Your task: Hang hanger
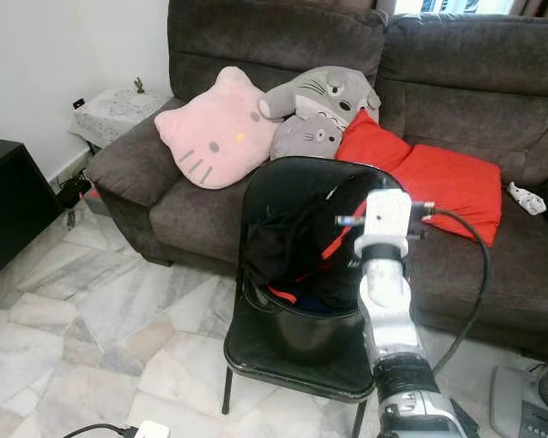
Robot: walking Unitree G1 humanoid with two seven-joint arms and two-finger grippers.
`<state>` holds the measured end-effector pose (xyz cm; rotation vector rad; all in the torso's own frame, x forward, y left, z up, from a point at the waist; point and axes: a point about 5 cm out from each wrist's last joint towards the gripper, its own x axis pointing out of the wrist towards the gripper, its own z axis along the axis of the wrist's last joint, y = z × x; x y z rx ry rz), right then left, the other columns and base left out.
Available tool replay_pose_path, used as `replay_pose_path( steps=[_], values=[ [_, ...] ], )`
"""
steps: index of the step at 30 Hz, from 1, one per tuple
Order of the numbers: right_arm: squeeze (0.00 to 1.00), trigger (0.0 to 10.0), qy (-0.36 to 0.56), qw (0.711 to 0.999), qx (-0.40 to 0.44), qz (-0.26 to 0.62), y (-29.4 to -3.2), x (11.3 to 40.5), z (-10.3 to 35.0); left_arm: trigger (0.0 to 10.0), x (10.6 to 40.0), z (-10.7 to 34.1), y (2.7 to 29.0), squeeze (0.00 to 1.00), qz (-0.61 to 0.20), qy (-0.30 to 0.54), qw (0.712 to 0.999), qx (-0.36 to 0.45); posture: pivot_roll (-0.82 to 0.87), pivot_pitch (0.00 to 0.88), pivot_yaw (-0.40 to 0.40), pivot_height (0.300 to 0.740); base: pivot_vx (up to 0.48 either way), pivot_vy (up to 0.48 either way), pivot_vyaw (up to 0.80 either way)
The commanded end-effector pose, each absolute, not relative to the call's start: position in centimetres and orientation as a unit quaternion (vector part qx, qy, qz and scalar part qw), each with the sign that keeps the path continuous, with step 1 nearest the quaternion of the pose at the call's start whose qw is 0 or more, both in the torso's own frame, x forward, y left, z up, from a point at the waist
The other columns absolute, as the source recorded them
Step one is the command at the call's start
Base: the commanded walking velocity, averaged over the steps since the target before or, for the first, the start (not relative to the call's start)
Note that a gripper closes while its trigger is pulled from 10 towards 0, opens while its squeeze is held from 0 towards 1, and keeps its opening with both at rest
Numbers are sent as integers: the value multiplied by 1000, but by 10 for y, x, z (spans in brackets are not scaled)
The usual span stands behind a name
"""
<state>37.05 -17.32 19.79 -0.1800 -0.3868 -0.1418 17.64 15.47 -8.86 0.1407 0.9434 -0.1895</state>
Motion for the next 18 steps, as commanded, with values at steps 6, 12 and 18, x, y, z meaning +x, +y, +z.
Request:
replay_pose_path(
  steps=[6,12,18],
  values=[
    [0,0,-272,954,-97,-82,-175,369,253,10000,169,-92,155,0,-91,467,877,72,-68,44,31,740,0,0,0],
    [0,0,-290,951,-77,-75,-170,356,270,10000,169,-92,155,0,-88,467,877,67,-77,62,21,740,0,0,0],
    [0,10000,-165,981,57,-80,-162,337,207,10000,168,-93,155,0,-84,469,877,63,-82,79,18,740,0,0,0]
  ],
)
